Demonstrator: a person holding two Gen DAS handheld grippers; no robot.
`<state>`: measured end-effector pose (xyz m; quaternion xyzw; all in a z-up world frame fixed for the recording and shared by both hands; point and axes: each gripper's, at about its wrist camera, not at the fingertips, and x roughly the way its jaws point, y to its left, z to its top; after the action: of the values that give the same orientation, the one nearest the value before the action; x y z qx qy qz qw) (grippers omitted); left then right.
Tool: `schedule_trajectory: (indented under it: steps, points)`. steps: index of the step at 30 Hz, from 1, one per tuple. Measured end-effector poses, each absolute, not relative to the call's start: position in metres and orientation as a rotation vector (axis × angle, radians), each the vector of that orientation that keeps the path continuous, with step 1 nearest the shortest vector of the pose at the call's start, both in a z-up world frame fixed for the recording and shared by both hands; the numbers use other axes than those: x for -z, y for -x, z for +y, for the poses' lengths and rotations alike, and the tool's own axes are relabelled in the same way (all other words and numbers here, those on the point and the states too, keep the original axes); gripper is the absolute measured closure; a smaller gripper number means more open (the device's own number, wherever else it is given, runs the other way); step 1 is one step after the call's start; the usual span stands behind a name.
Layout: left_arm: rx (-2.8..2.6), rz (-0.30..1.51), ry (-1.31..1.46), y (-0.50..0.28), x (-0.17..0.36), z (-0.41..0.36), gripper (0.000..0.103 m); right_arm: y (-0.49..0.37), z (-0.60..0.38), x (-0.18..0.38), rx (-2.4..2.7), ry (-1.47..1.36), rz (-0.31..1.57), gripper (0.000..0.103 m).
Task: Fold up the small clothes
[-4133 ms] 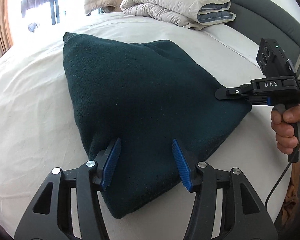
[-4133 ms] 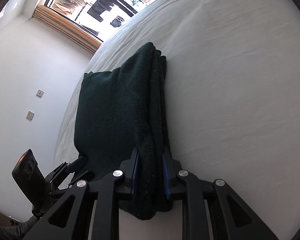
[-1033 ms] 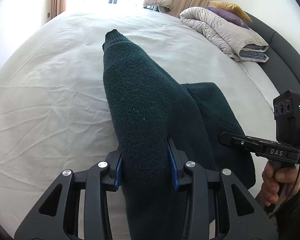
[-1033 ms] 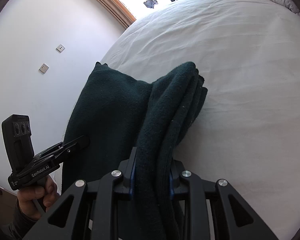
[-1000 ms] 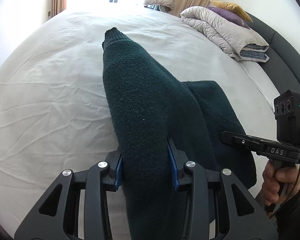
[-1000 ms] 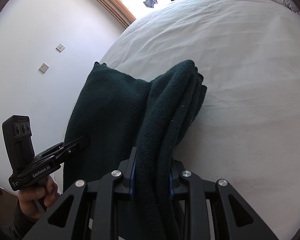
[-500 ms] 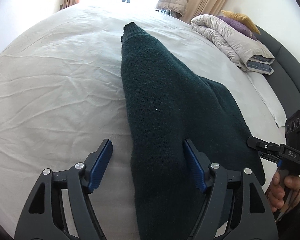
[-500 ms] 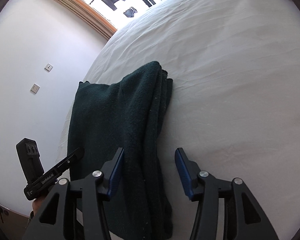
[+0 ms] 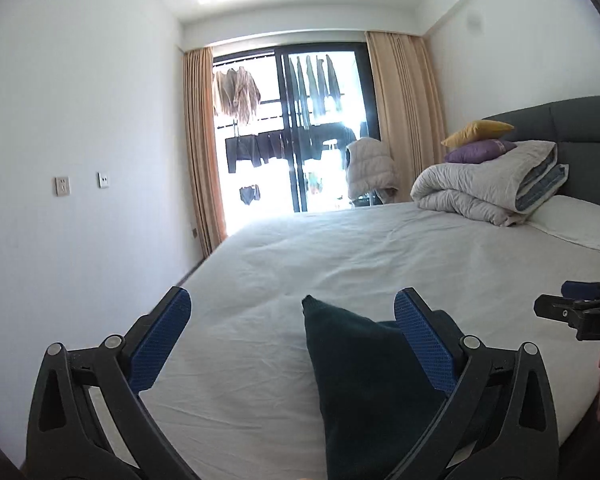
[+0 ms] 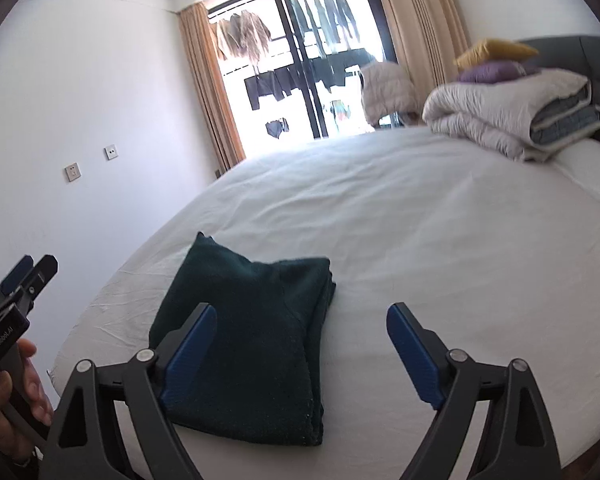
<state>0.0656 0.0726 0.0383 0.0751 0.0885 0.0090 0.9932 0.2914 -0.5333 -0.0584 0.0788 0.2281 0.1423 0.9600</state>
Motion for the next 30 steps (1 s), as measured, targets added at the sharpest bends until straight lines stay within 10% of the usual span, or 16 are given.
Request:
schedule_trajectory:
  steps: [12,30]
  points:
    - [-0.075,0.298,-0.085,-0.022,-0.09,0.063,0.0,-0.218,-0.532,-0.019,-0.237,-0.091,0.158,0.0]
    - [-0.065,0.688,0.011,-0.063,0.015,0.063,0.0,-0.23,-0.506,0.055,-0.214,-0.059,0.521,0.0]
